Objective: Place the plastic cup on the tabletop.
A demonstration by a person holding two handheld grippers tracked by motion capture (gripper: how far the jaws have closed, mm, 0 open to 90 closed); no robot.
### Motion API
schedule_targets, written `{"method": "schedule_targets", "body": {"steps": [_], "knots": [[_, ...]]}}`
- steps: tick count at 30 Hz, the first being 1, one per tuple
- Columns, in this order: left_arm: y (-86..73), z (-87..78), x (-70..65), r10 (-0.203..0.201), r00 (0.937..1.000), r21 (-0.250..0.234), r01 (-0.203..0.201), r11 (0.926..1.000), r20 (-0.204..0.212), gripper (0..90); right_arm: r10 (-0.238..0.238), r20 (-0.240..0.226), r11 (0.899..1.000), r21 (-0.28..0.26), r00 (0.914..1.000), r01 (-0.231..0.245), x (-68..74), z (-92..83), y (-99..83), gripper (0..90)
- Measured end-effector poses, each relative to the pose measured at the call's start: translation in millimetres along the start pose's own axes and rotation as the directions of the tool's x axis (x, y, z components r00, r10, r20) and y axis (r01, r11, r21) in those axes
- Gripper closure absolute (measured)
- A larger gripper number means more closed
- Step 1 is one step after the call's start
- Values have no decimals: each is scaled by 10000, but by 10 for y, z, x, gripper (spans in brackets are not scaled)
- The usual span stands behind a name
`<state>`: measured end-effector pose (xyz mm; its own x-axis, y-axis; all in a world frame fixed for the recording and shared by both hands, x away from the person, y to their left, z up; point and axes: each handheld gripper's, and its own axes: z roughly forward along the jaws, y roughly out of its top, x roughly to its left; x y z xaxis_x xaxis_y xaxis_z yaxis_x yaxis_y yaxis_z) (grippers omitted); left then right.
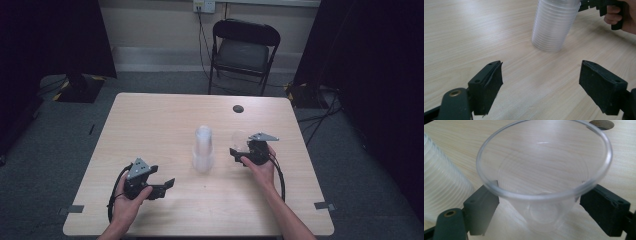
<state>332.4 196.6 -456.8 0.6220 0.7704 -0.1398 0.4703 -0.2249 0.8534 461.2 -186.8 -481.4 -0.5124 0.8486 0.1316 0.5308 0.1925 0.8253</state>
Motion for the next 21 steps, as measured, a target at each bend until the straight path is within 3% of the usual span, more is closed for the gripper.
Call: {"method": "schedule_targets", "body": {"steps": [21], "knots": [[-4,-25,135,-118,9995,27,119,9999,-301,188,221,-337,9998,28,9992,-220,-98,-408,-4,163]]}}
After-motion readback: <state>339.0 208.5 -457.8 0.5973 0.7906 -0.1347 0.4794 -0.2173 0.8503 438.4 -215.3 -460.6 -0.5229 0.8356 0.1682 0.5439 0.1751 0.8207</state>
